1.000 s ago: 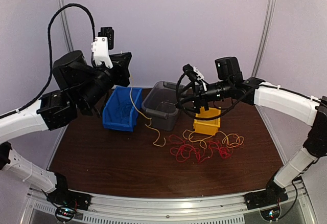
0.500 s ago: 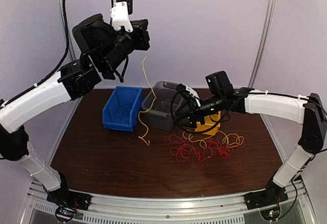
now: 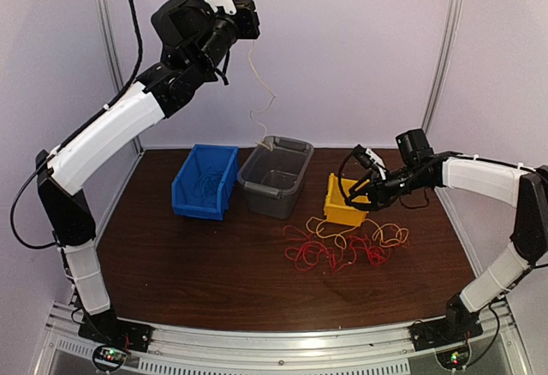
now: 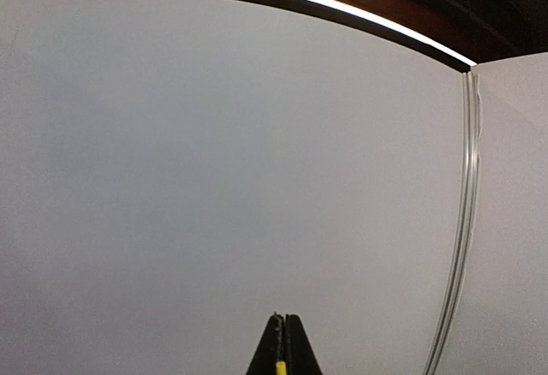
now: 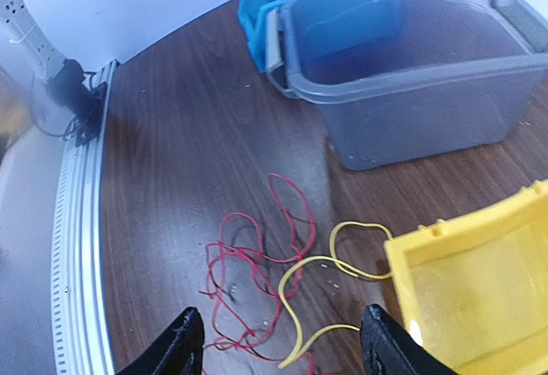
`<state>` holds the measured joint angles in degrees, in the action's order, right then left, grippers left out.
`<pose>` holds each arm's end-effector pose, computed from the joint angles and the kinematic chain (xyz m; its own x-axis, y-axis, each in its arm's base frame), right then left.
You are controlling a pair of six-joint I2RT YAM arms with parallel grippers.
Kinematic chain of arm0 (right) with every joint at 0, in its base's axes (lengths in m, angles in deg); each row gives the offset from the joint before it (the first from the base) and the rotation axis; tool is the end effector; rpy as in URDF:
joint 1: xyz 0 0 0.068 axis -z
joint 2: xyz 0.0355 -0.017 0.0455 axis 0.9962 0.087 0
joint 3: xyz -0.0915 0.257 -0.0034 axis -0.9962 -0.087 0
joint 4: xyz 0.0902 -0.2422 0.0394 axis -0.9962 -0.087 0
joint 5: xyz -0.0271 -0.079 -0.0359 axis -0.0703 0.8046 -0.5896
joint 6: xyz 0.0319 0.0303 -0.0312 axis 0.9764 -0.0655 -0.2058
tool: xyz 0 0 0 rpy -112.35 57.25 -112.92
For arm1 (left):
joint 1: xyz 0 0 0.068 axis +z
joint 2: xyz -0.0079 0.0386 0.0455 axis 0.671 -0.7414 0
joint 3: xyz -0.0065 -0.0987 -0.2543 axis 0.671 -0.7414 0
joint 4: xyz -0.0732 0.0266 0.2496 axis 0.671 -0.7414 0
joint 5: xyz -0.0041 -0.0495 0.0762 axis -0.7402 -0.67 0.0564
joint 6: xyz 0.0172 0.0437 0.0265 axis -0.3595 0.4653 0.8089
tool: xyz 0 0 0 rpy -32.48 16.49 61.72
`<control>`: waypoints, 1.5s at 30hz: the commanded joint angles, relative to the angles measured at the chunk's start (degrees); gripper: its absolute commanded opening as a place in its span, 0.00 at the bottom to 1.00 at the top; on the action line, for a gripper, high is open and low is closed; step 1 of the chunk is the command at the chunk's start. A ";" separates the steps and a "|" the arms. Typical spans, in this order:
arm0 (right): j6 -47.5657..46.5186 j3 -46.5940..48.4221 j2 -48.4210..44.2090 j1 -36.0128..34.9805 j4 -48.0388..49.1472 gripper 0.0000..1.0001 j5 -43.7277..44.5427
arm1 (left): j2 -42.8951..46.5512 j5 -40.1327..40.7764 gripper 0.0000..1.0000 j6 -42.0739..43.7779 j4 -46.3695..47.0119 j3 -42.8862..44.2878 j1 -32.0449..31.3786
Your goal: Untangle the cables
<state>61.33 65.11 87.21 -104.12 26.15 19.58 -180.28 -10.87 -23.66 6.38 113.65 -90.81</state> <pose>0.2834 0.1293 0.2479 -0.4058 -0.3678 -0.8367 -0.9110 0.2366 0.3378 0.2769 -0.2920 0.5473 0.2926 -0.3398 -0.8938 0.4320 0.8809 -0.1935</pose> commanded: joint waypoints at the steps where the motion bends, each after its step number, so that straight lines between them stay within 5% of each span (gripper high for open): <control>1: -2.14 -0.35 -1.03 4.77 -1.69 0.63 -0.29 | -5.48 -2.26 0.00 2.52 1.26 4.58 2.11; 25: -2.44 -1.87 -4.57 5.32 -0.28 0.63 0.45 | -19.16 -7.54 0.00 -9.54 -0.88 -1.60 10.56; 28: -2.44 -1.87 -4.64 5.31 -0.33 0.63 0.46 | -20.70 -9.95 0.20 -11.02 -2.76 -1.70 11.56; 32: -2.34 -1.96 -4.42 5.32 -0.07 0.63 0.42 | -21.70 -12.67 0.27 -11.09 -3.88 -1.35 11.57; 37: -2.29 -1.70 -3.95 5.31 -0.36 0.63 -0.03 | -22.01 -13.45 0.46 -11.21 -6.01 -0.15 11.57; 45: -2.06 -1.74 -4.77 5.32 -0.16 0.63 0.15 | -14.54 -14.77 0.55 -11.54 -4.00 -6.98 11.57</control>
<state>59.50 63.82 83.07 -98.83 25.32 19.82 -201.63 -23.66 -34.43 -0.55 110.59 -79.12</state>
